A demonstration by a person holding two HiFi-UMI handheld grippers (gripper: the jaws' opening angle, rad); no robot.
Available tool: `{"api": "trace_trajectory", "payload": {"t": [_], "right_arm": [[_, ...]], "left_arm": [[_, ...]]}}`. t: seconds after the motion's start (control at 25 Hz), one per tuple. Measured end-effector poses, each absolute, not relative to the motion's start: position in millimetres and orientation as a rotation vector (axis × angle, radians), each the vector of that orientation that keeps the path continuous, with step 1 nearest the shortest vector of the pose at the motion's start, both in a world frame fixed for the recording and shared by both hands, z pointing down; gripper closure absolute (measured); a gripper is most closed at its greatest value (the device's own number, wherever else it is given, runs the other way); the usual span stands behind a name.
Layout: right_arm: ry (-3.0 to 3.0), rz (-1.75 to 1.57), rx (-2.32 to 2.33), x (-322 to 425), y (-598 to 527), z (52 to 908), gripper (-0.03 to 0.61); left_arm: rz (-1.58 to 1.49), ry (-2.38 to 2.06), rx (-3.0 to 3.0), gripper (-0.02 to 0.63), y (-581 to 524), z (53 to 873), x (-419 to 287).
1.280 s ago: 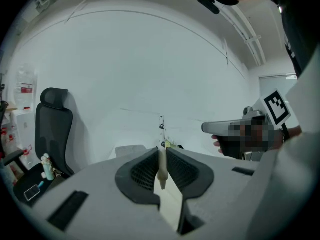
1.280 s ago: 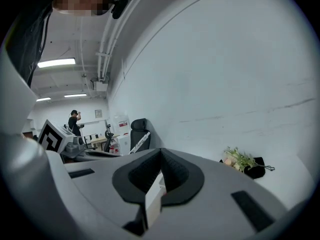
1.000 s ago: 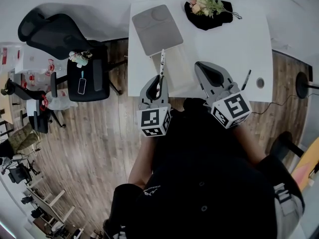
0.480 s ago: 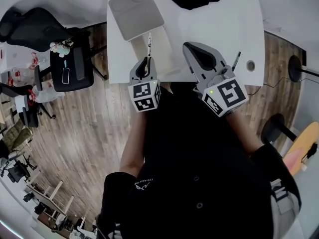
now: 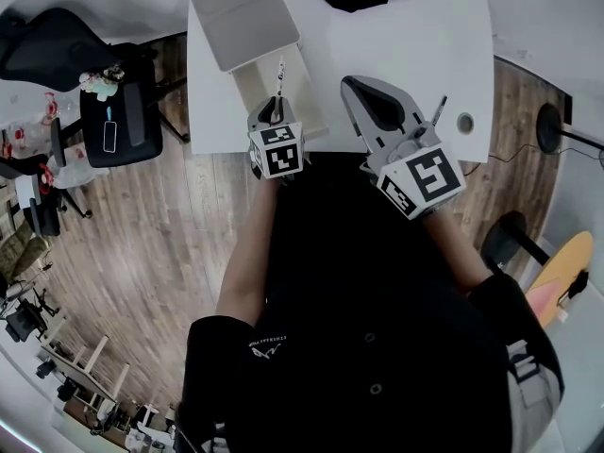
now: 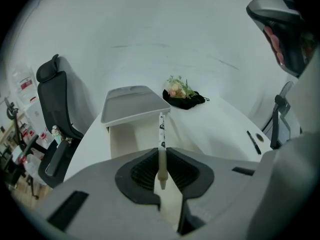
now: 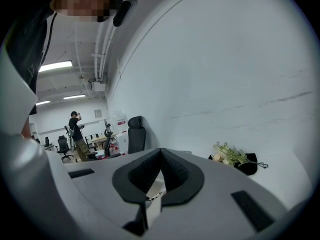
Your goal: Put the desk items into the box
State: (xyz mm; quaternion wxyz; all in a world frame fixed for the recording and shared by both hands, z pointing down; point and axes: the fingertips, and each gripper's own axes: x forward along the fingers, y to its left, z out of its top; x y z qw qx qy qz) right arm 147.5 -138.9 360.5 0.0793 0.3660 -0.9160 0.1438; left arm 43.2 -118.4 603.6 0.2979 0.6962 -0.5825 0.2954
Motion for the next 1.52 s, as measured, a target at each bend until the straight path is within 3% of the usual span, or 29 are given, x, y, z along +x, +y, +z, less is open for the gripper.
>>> {"api": "trace_trajectory", "payload": {"t": [0.76, 1.52], "right_arm": [[-2.716, 0.432, 1.036, 137, -143, 374, 0.580], [-2.709, 0.432, 1.007, 132, -142, 379, 0.580]], "left_arm": [[0.888, -1.429, 1.689, 0.557, -121, 668, 43], [0.859, -1.378, 1.693, 0.537, -121, 678, 49]]}}
